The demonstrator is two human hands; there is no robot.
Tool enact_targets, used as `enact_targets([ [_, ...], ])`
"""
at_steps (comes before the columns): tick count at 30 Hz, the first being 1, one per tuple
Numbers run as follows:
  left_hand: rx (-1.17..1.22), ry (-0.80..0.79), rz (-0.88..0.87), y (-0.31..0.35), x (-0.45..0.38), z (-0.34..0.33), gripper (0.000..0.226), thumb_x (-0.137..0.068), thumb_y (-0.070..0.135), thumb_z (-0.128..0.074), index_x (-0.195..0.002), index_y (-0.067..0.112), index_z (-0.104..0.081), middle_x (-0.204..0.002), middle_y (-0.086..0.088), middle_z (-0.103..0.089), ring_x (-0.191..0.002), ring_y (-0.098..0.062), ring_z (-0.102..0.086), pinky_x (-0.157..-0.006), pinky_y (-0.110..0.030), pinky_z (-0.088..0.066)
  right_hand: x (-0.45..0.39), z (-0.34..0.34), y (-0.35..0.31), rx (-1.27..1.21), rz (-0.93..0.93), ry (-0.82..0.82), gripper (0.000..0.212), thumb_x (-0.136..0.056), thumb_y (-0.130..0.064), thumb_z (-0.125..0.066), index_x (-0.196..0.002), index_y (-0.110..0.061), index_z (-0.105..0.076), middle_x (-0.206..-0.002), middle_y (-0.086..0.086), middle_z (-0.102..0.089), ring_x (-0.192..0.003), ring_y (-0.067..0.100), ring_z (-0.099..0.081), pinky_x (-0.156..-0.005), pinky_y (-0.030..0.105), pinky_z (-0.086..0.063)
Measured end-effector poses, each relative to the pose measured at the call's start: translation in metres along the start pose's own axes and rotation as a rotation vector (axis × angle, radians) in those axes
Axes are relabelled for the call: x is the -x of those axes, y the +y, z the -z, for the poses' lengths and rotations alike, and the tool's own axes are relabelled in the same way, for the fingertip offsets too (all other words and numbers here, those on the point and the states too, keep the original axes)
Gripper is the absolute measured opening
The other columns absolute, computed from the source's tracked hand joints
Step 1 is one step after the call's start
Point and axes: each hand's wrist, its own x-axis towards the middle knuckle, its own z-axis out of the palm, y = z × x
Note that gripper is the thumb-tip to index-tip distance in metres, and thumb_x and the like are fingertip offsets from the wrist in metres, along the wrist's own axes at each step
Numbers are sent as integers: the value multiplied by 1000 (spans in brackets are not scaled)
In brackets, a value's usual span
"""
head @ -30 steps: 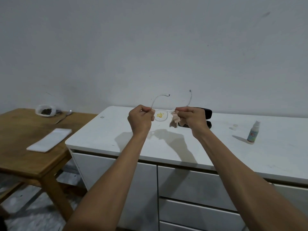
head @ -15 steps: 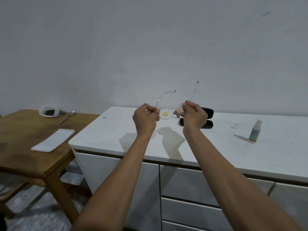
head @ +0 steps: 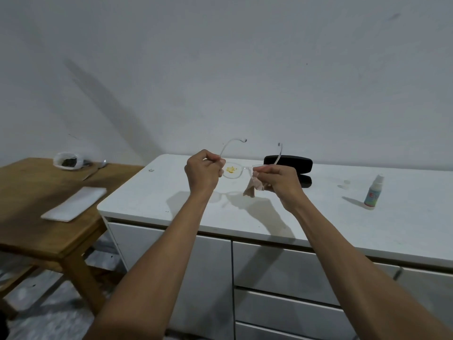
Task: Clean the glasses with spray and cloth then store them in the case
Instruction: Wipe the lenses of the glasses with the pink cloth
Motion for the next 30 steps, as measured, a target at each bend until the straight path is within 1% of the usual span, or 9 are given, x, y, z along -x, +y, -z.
enact_targets([
  [2,-1,-42,-4,-3,-2,4,13,-78,-4,-77,-74,-1,-65,-58,-5,-66,-43,-14,-56,-55,-26,-50,3,5,2,39,-16,-23,7,-86,3,-75,-93,4,-77,-78,11,-72,-59,12,-65,-62,24,-54],
  [5,-26,-75,-43,-8,0,7,16,-81,-4,-76,-74,-1,-62,-60,-4,-67,-45,-16,-57,-56,-27,-51,1,8,4,36,-40,36,7,-85,4,-75,-90,1,-78,-77,11,-71,-55,12,-58,-55,24,-49],
  [9,-14,-55,-83,-10,6,4,18,-84,-3,-72,-73,2,-58,-64,-9,-70,-48,-16,-60,-58,-32,-53,-1,-1,2,-79,-47,275,11,-85,5,-71,-85,-3,-77,-64,9,-70,-49,18,-57,-53,27,-46],
  [13,16,-12,-112,-4,15,-8,19,-85,-3,-70,-72,5,-57,-68,-15,-72,-50,-16,-60,-59,-34,-56,-9,-24,-4,-277,-27,521,11,-86,5,-70,-90,-3,-75,-49,-6,-67,-40,7,-60,-46,24,-51],
  [18,17,28,-134,2,20,-25,21,-85,-2,-70,-71,6,-57,-64,-15,-72,-52,-20,-64,-63,-40,-60,-31,-38,-11,-461,-45,655,16,-84,1,-74,-82,-14,-77,-93,14,-79,-67,26,-72,-49,28,-53],
  [21,21,55,-142,3,21,-31,16,-86,0,-71,-75,0,-59,-63,-14,-71,-58,-30,-69,-63,-44,-61,-37,-36,-14,-455,-27,601,19,-83,4,-76,-79,-14,-77,-91,7,-79,-77,22,-76,-66,30,-62],
  [23,7,65,-155,2,18,-30,17,-86,1,-71,-75,1,-59,-61,-13,-70,-60,-32,-68,-64,-44,-60,-38,-30,-13,-380,-6,476,14,-83,5,-77,-83,-10,-78,-85,9,-77,-69,18,-73,-67,30,-62],
  [27,-42,67,-158,-6,11,-22,24,-84,0,-70,-68,13,-57,-65,-7,-74,-62,-30,-69,-64,-43,-60,-39,-9,-8,-174,-24,236,8,-83,1,-78,-87,-6,-79,-82,15,-75,-74,26,-71,-74,35,-61],
  [30,-56,29,-136,-11,10,-15,17,-85,-2,-70,-74,2,-59,-69,-8,-74,-57,-22,-64,-60,-38,-59,-34,3,-3,-16,-34,96,5,-84,-5,-79,-89,-6,-80,-74,15,-73,-67,25,-66,-72,37,-54],
])
